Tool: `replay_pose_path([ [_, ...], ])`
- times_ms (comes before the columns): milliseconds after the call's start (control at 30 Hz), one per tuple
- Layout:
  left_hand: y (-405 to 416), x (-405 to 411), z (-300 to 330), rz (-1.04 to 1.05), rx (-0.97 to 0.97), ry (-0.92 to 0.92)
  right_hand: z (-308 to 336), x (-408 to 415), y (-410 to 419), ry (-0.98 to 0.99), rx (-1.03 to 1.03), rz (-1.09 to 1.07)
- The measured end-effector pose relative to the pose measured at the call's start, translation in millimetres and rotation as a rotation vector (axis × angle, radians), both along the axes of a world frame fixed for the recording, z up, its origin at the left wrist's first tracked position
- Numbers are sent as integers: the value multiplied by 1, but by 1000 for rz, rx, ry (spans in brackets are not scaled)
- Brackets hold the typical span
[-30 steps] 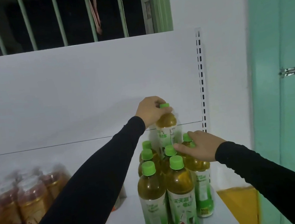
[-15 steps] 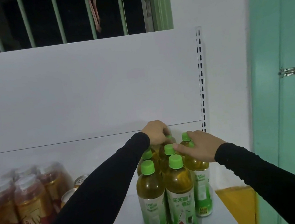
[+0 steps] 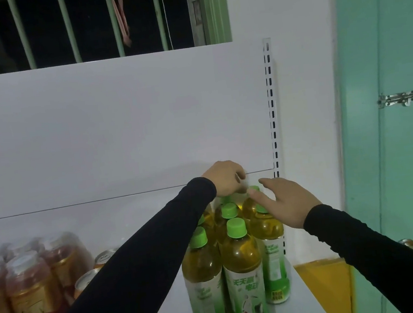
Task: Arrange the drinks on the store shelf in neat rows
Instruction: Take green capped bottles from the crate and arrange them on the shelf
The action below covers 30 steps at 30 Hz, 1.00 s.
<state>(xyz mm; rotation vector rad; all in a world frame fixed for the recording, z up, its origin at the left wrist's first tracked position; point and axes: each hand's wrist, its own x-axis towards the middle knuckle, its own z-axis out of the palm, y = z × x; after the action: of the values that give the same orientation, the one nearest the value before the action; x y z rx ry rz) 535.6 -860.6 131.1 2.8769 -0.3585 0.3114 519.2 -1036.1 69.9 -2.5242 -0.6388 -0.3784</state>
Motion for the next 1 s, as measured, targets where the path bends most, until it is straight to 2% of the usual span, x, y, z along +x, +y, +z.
replay_pose_path([
  [167,-26,12,-4,-37,225,116,-14,2,-25,-102,76,-9],
  [267,-38,17,-3,-31,309,121,-23,3,-41,-151,97,-19],
  [500,-65,17,3,-51,270,25,-39,0,-73,-174,112,-68],
  [733,-85,-3,32,-110,70,-133,-49,-4,-89,-135,202,-132],
  [867,-88,-23,40,-142,-169,-236,-52,-11,-89,-109,306,-136],
  [1000,-92,-42,41,-157,-304,-322,-57,-24,-83,7,474,-67],
])
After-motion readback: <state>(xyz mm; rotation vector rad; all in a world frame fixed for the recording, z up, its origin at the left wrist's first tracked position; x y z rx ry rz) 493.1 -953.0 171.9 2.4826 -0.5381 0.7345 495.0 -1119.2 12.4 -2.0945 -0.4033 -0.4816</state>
